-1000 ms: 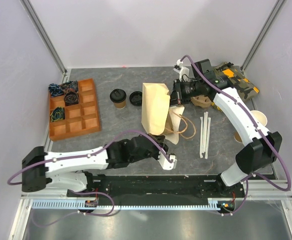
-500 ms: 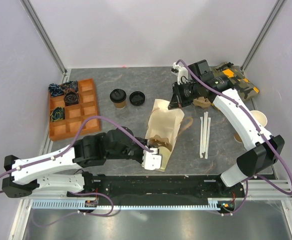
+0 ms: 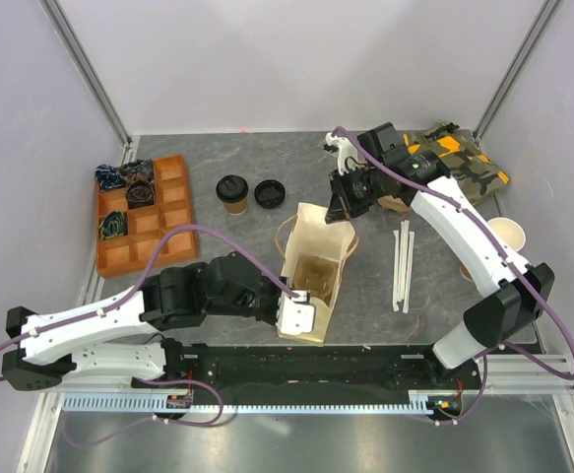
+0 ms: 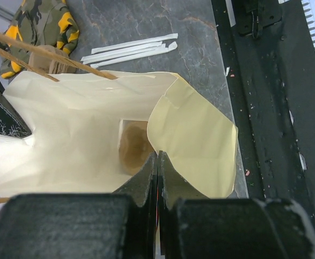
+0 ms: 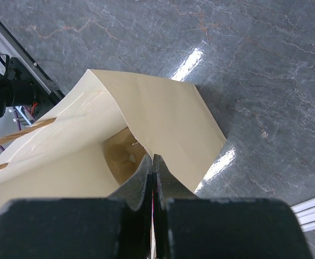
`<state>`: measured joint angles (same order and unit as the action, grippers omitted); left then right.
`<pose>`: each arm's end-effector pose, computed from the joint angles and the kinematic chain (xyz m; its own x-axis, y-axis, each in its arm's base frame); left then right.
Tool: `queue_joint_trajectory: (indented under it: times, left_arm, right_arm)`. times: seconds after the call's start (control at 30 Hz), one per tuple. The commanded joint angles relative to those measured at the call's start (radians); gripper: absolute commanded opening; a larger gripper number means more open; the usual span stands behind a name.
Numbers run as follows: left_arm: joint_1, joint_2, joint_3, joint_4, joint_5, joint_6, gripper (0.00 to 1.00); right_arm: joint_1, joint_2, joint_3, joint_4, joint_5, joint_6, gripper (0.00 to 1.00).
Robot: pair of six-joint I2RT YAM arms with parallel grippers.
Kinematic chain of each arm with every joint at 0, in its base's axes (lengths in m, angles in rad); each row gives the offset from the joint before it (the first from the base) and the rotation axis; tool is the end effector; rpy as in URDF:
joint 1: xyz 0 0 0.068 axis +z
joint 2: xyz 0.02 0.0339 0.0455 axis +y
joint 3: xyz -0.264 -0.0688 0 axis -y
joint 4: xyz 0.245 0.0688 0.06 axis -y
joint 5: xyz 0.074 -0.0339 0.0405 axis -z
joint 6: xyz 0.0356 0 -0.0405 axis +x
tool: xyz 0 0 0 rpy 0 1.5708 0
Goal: Pack the takeout coffee
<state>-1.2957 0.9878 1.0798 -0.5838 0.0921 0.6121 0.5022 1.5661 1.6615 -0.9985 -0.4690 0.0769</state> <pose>0.0538 -0.2026 0.3645 0.4583 0.4825 -0.7464 0.8761 -0.1036 0.4709 0.2749 0.1693 0.3775 -0.7381 -0.3272 -0.5901 -0.6198 0.6743 0.4014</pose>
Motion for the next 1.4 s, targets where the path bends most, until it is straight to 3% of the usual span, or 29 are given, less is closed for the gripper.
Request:
queue_joint_trajectory:
  times: [0.0, 0.03, 0.07, 0.13, 0.4, 0.77, 0.87, 0.93, 1.0, 1.2, 1.37]
  left_arm:
    - [-0.004, -0.032, -0.003, -0.039, 0.073, 0.014, 0.15]
    - [-0.005, -0.034, -0.001, -0.045, 0.081, 0.015, 0.25]
    - [-0.005, -0.037, 0.003, -0.048, 0.092, 0.012, 0.46]
    - [-0.005, -0.046, 0.008, -0.047, 0.097, 0.002, 0.71]
    - [-0.011, -0.116, 0.011, -0.01, 0.124, 0.043, 0.9]
    - [-0.051, -0.15, 0.0, 0.053, 0.097, 0.092, 1.0]
    - [-0.051, -0.144, 0.031, 0.076, 0.04, 0.031, 1.0]
    - [-0.044, -0.127, 0.102, 0.065, 0.017, -0.105, 1.0]
    - [-0.008, -0.124, 0.149, 0.038, 0.123, -0.208, 1.0]
    - [0.133, -0.069, 0.307, 0.042, 0.141, -0.385, 1.0]
    - [0.389, 0.024, 0.485, 0.029, 0.15, -0.671, 1.0]
  right_arm:
    - [0.007, -0.015, 0.029, 0.009, 0.004, -0.034, 0.0]
    - [0.009, -0.021, 0.026, 0.012, 0.001, -0.037, 0.0]
    - [0.012, -0.037, 0.018, 0.027, -0.002, -0.04, 0.0]
    - [0.021, -0.06, 0.008, 0.047, -0.002, -0.042, 0.0]
    - [0.076, -0.219, -0.103, 0.184, 0.041, -0.069, 0.0]
    - [0.147, -0.275, -0.18, 0.221, 0.147, -0.144, 0.0]
    - [0.147, -0.258, -0.172, 0.205, 0.225, -0.147, 0.0]
    - [0.147, -0.252, -0.167, 0.193, 0.262, -0.15, 0.0]
    - [0.145, -0.258, -0.17, 0.193, 0.279, -0.152, 0.0]
    - [0.145, -0.27, -0.183, 0.193, 0.346, -0.144, 0.0]
    - [0.144, -0.288, -0.215, 0.193, 0.406, -0.128, 0.0]
